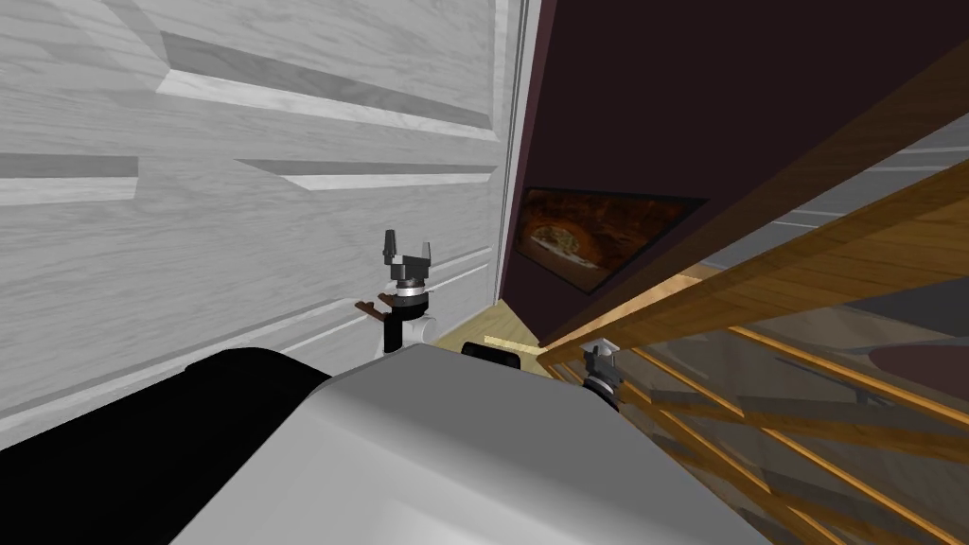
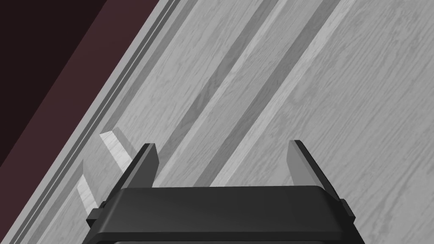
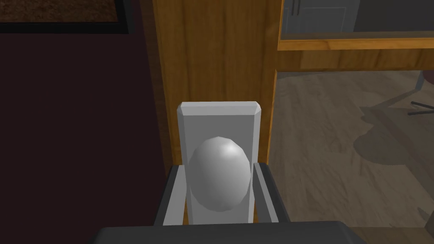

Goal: Pull the door open

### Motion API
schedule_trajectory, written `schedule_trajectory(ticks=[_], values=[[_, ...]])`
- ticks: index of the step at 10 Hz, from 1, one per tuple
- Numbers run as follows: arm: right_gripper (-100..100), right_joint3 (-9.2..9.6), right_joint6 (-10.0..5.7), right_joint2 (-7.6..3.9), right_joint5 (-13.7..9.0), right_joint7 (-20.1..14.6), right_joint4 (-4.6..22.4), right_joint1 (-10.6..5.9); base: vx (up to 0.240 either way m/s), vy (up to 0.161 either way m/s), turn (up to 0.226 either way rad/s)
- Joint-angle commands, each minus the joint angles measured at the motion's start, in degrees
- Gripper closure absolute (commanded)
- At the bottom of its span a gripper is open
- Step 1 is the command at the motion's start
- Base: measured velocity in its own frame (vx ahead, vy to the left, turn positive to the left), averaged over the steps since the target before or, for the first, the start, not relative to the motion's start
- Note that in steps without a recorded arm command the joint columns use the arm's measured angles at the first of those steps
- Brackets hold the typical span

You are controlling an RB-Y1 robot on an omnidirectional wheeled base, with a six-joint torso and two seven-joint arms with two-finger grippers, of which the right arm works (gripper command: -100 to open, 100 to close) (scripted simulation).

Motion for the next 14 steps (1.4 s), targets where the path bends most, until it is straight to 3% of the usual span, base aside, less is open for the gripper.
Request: schedule_trajectory(ticks=[1,6,7,11,12,14], values=[[100,1.3,-0.11,-0.19,0.8,-0.8,-0.5,0.58,-0.266,0.025,0.085],[100,5.19,-0.89,-1.48,3.4,-3.3,-1.9,2.17,-0.245,0.016,0.078],[100,4.74,-0.75,-1.41,3.1,-3.0,-1.8,1.91,-0.103,0.016,0.019],[100,8.11,-2.1,-2.58,5.3,-5.1,-2.9,3.66,-0.212,-0.008,0.063],[-100,7.21,-2.11,-2.34,4.7,-4.8,-2.6,3.67,-0.176,0.101,-0.11],[-100,6.68,-2.23,-2.21,4.3,-4.7,-2.8,4.23,-0.116,0.161,-0.092]])
